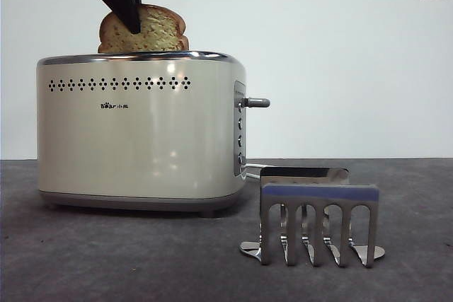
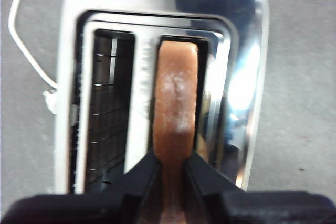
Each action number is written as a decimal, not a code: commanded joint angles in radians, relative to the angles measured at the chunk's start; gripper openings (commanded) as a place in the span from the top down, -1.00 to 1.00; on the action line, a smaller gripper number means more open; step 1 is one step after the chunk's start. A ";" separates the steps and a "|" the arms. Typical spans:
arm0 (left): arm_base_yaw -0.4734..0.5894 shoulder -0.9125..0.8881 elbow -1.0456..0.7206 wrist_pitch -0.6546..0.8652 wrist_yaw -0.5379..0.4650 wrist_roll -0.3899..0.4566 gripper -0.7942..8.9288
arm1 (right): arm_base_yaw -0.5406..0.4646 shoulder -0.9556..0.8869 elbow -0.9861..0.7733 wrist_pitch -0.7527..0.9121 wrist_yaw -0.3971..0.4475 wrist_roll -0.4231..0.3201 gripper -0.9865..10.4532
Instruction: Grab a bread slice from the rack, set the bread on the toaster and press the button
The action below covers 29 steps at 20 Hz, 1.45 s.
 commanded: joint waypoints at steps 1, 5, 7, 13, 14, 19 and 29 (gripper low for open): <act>0.014 0.016 -0.007 0.010 0.007 -0.006 0.84 | 0.000 -0.002 0.003 0.005 -0.001 -0.010 0.83; 0.019 0.028 -0.007 0.009 0.030 -0.031 0.84 | 0.000 -0.002 0.003 0.005 -0.002 -0.010 0.83; 0.019 0.028 -0.007 0.024 0.030 -0.052 0.79 | 0.000 -0.002 0.003 0.005 -0.002 -0.010 0.83; 0.019 0.023 -0.007 0.076 0.029 -0.217 -0.08 | 0.000 -0.002 0.003 0.006 -0.002 -0.010 0.83; 0.019 0.018 -0.007 0.076 0.029 -0.219 -0.09 | 0.000 -0.002 0.003 0.006 -0.002 -0.010 0.83; 0.019 -0.060 -0.007 0.067 0.029 -0.232 -0.08 | 0.000 0.003 0.003 0.011 -0.002 -0.007 0.83; 0.000 -0.306 -0.006 -0.085 0.030 -0.863 0.85 | 0.002 0.205 0.003 0.266 -0.386 0.200 0.83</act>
